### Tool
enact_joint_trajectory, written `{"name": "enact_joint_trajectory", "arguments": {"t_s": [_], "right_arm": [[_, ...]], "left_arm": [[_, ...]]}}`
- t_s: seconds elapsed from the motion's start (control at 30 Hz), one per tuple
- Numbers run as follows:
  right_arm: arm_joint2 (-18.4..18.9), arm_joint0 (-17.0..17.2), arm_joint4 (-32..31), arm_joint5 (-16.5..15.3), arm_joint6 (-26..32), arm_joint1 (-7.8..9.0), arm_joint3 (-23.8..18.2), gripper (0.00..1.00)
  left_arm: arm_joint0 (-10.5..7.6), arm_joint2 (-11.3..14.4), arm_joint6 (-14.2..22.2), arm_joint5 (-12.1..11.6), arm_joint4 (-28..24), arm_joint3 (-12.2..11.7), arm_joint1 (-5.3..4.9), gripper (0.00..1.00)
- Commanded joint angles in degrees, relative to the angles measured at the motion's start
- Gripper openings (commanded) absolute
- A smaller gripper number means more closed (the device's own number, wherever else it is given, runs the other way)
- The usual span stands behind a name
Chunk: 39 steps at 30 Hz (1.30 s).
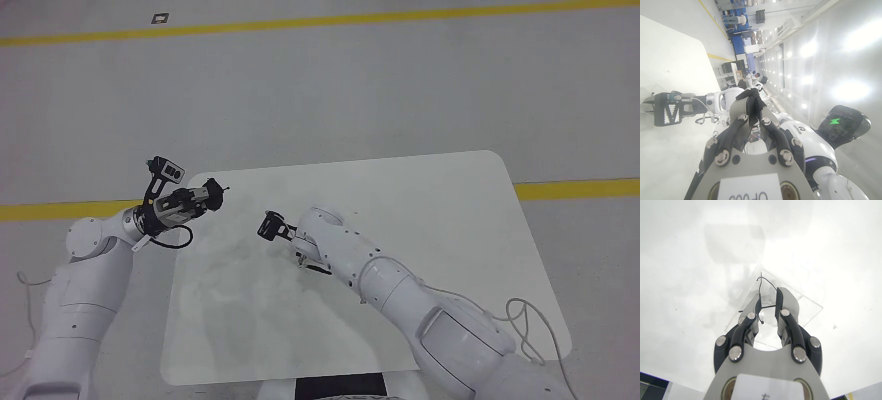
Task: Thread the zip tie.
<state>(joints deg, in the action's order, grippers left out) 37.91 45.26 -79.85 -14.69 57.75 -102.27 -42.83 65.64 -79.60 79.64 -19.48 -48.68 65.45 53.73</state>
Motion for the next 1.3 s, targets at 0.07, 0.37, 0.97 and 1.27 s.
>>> {"name": "enact_joint_trajectory", "arguments": {"t_s": [0.07, 0.37, 0.97, 1.27], "right_arm": [[0.0, -0.5, 0.2, -0.1, -0.5, -0.27, 1.1, 0.19], [0.0, -1.8, 1.5, -0.1, -1.0, -1.04, 3.7, 0.0], [0.7, -1.4, 0.5, 1.7, 0.7, -0.99, 1.0, 0.0], [2.2, -0.5, 1.3, 3.8, 4.1, -0.62, -1.4, 0.04]], "left_arm": [[0.0, 0.0, 0.0, 0.0, 0.0, 0.0, 0.0, 0.0], [0.0, 0.0, 0.0, 0.0, 0.0, 0.0, 0.0, 0.0], [0.0, 0.0, 0.0, 0.0, 0.0, 0.0, 0.0, 0.0], [0.0, 0.0, 0.0, 0.0, 0.0, 0.0, 0.0, 0.0]]}}
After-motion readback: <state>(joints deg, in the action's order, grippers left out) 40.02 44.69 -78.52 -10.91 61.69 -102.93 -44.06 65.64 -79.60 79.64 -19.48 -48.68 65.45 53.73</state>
